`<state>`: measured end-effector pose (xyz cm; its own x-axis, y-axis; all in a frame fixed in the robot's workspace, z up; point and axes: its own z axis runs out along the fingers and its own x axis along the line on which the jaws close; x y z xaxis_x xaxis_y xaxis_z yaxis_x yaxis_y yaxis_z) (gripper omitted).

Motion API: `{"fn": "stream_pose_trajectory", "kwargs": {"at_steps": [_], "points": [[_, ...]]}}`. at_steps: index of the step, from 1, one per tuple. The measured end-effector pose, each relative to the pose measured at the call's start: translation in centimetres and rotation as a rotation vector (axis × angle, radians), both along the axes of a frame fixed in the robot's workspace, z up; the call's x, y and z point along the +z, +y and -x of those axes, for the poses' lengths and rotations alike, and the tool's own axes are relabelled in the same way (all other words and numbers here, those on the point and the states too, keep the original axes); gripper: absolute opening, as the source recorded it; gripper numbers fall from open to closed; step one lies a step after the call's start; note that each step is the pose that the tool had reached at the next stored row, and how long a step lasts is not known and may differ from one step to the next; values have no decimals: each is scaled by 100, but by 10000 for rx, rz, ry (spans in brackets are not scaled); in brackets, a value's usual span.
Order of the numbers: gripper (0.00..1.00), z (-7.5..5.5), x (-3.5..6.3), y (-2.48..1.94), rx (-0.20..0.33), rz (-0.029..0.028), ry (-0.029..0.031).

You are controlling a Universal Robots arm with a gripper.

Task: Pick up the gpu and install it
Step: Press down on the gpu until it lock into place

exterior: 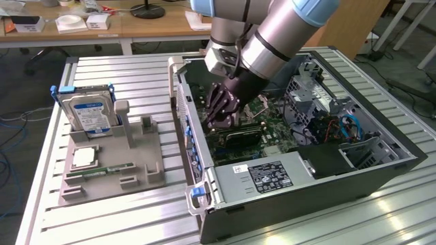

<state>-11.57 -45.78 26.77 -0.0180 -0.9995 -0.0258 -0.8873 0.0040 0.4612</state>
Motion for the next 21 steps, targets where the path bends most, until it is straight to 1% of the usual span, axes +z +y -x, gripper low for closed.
{"fn": "stream_pose_trajectory", "kwargs": {"at_steps": [2,4,5,6,7,8,14,15,16,17,18,21], "points": [[10,-42,0,-1,7,0,14],[10,-66,-1,-2,8,1,16],[10,-66,-1,-1,7,0,8],[10,-65,-4,0,7,0,-47],[10,-66,-5,0,14,2,-137],[10,-66,-9,0,28,1,-240],[10,-61,-15,7,107,0,-992],[10,-58,-16,8,113,1,-1102],[10,-51,-18,9,118,1,-1191],[10,-35,-21,9,120,1,-1254],[10,-19,-23,9,121,1,-1285],[10,-15,-23,9,128,2,-1291]]}}
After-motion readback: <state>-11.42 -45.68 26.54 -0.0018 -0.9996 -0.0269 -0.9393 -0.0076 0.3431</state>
